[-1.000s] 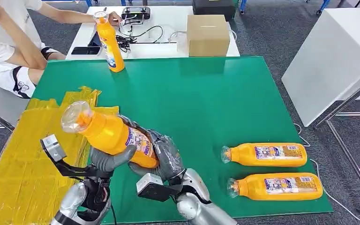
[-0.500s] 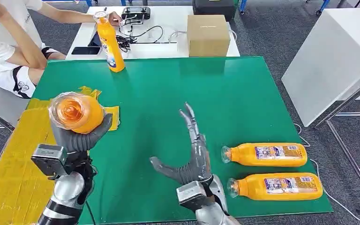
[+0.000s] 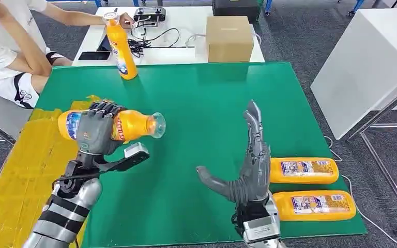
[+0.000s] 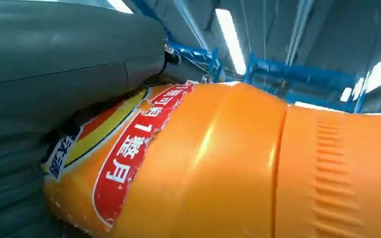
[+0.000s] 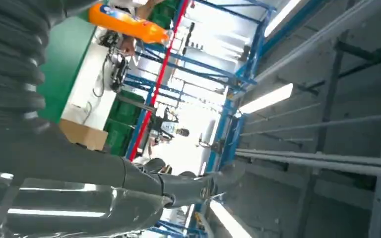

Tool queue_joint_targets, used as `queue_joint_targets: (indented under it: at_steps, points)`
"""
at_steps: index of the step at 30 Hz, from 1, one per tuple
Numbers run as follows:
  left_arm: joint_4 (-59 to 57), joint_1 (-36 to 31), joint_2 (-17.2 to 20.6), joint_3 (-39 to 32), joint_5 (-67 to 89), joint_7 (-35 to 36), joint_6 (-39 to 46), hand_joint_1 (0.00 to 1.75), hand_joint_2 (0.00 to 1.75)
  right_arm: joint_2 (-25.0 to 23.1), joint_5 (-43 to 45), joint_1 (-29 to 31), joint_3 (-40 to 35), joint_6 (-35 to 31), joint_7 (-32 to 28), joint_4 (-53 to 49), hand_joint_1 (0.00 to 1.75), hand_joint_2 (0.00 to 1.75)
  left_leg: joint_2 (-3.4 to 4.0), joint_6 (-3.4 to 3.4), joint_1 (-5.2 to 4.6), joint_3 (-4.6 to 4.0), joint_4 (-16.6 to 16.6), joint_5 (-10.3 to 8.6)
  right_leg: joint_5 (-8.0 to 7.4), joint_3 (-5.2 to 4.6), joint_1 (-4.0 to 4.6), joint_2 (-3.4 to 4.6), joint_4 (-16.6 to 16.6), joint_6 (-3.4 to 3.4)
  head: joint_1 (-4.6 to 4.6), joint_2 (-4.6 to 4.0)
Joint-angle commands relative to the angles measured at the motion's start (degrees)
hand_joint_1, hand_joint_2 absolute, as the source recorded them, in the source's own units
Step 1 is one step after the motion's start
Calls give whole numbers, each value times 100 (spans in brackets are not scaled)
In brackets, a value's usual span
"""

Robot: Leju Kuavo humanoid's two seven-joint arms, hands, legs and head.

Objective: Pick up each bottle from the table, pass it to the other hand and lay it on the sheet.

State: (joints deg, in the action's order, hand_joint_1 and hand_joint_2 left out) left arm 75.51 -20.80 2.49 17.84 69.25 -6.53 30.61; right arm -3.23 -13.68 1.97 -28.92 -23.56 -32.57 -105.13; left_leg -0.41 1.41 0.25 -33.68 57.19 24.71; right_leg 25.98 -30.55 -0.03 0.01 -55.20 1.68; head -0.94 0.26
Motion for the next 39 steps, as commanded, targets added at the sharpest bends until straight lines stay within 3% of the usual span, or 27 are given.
queue_joint_targets:
  at_steps: [1, 11, 25, 26, 39]
  points:
    - [-2666, -841, 269, 219, 339, 506, -699, 175, 175, 82, 476, -176, 825, 516, 415, -203, 0, 175, -13, -5, 1, 35, -12, 1, 5, 42, 1, -17, 14, 1, -2, 0]
    - [-3769, -978, 149, 20, 463, 906, -877, 175, 175, -26, 346, -141, 854, 678, 497, 42, 0, 175, 4, -5, 1, 28, -7, 7, 7, 33, 2, -3, 9, 1, 0, 0]
    - [-4017, -1006, 81, -214, 395, 1022, -831, 175, 175, -49, 240, -120, 846, 662, 537, 92, 0, 175, -1, -4, 1, 25, -7, 1, 0, 31, 2, -1, 7, 1, -2, 0]
    - [-4033, -990, 53, -296, 335, 1019, -761, 5, 175, -48, 221, -116, 837, 664, 546, 108, 0, 175, 1, -5, 3, 33, -7, 4, 1, 39, 4, 0, 9, 1, -2, 0]
    - [-2944, -352, -274, -988, -800, 147, 306, 0, 175, -5, 106, -130, 789, 456, 607, 342, 0, 175, -2, -2, -1, 31, -7, 5, 3, 40, 1, -3, 9, 3, -2, 0]
